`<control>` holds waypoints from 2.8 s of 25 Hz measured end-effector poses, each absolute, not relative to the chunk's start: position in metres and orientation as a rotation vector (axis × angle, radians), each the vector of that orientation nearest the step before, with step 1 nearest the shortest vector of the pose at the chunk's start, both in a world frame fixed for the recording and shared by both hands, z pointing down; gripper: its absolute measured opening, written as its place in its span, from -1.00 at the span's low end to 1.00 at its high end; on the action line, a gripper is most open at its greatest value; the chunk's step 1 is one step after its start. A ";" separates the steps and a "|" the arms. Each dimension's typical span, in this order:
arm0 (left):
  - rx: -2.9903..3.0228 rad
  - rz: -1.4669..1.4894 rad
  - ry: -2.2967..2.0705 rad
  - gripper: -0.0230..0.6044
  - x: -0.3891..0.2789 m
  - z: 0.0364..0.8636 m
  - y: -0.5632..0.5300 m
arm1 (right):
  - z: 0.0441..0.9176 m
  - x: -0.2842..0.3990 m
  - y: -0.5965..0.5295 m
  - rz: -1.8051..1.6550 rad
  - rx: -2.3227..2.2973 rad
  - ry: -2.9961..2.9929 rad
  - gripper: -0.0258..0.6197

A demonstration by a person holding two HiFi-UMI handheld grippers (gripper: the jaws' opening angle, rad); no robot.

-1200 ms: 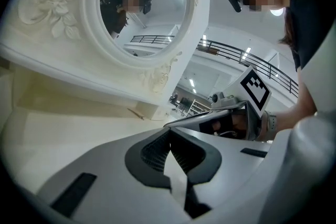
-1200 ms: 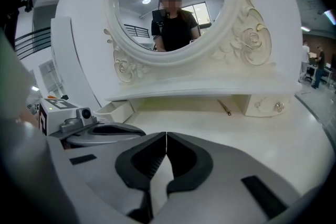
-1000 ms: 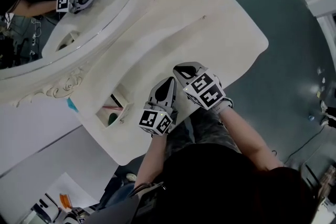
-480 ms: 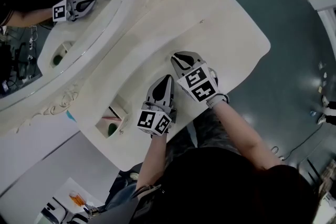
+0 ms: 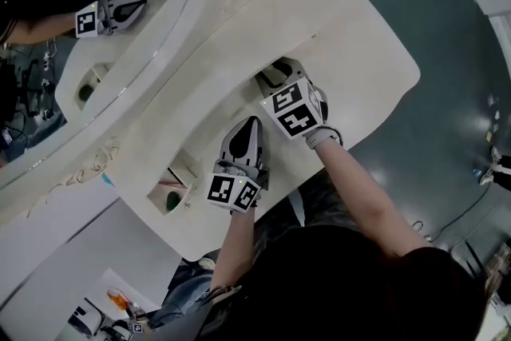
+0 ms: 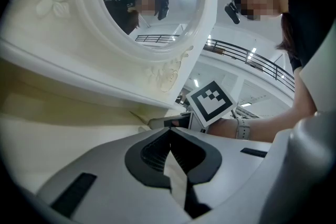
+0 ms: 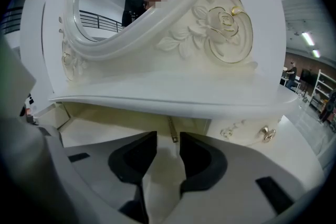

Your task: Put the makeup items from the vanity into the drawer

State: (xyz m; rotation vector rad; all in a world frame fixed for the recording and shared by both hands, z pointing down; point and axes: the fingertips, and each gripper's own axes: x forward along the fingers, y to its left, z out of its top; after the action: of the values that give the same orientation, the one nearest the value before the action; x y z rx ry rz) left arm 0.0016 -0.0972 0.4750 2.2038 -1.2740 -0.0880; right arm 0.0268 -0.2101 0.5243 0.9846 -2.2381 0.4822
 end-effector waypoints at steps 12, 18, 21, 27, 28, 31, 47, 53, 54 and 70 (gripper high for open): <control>2.180 -0.107 -1.295 -0.89 -0.006 0.472 -0.100 | 0.539 0.024 -0.228 0.430 1.008 -2.141 -0.50; 2.179 -0.117 -1.319 -0.89 -0.011 0.468 -0.100 | 0.540 0.020 -0.225 0.360 0.953 -2.140 -0.73; 2.177 -0.123 -1.327 -0.88 -0.012 0.466 -0.097 | 0.540 0.020 -0.223 0.330 0.943 -2.138 -0.78; 2.170 -0.127 -1.352 -0.88 -0.018 0.464 -0.087 | 0.538 0.023 -0.205 0.370 0.899 -2.153 -0.78; 2.168 -0.126 -1.356 -0.89 -0.019 0.464 -0.084 | 0.538 0.024 -0.200 0.369 0.891 -2.156 -0.78; 2.158 -0.125 -1.369 -0.88 -0.020 0.464 -0.079 | 0.539 0.025 -0.184 0.369 0.862 -2.162 -0.78; 2.048 -0.155 -1.484 -0.89 -0.052 0.469 -0.036 | 0.520 -0.006 -0.098 0.342 0.615 -2.258 -0.79; 2.017 -0.178 -1.571 -0.89 -0.078 0.461 -0.017 | 0.501 -0.042 -0.061 0.302 0.444 -2.331 -0.78; 2.010 -0.182 -1.588 -0.88 -0.083 0.459 -0.014 | 0.497 -0.049 -0.055 0.293 0.416 -2.343 -0.79; 1.849 -0.278 -1.835 -0.89 -0.165 0.442 0.054 | 0.449 -0.159 0.020 0.135 0.043 -2.443 -0.78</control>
State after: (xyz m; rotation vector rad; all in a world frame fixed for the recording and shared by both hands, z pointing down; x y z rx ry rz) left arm -0.1653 0.0543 0.4419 1.8495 -1.8349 -0.2780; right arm -0.1591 0.0199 0.4493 0.0426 -2.4428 0.1350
